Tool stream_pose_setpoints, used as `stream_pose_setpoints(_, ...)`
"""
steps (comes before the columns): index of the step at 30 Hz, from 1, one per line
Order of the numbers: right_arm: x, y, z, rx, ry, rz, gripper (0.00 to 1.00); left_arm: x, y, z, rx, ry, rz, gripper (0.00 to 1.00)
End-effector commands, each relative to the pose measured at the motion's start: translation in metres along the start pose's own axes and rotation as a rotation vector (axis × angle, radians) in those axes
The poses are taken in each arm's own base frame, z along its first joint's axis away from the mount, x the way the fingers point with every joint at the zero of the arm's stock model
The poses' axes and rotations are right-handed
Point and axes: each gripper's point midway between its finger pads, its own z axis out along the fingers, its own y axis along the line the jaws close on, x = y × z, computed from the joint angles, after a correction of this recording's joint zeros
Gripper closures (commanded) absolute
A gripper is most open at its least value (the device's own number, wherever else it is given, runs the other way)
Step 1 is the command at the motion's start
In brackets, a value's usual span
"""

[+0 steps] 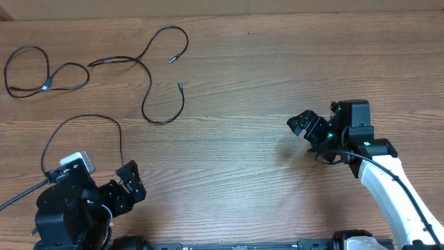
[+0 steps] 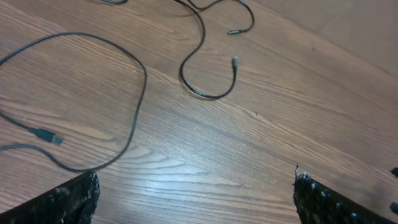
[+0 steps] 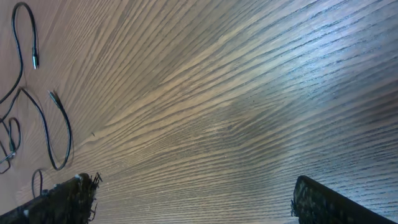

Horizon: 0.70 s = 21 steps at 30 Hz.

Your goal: Untangle cables

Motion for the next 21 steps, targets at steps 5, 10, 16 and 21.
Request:
stream_pose_setpoints(5,-0.005,0.006,-0.002,-0.009,-0.016,-0.01,0.0,0.019,-0.008,-0.014,0.106,-0.041,0.057,0.0)
stream_pose_setpoints(10,-0.005,0.006,-0.002,-0.009,-0.016,-0.01,0.0,0.037,0.002,-0.02,0.136,-0.106,0.057,0.01)
stream_pose_setpoints(16,-0.005,0.006,-0.002,-0.009,-0.016,-0.01,0.0,0.052,0.01,-0.019,0.178,-0.193,0.056,0.0)
stream_pose_setpoints(21,-0.005,0.006,-0.002,-0.009,-0.016,-0.01,0.0,0.05,0.008,-0.005,0.203,-0.245,0.055,0.0)
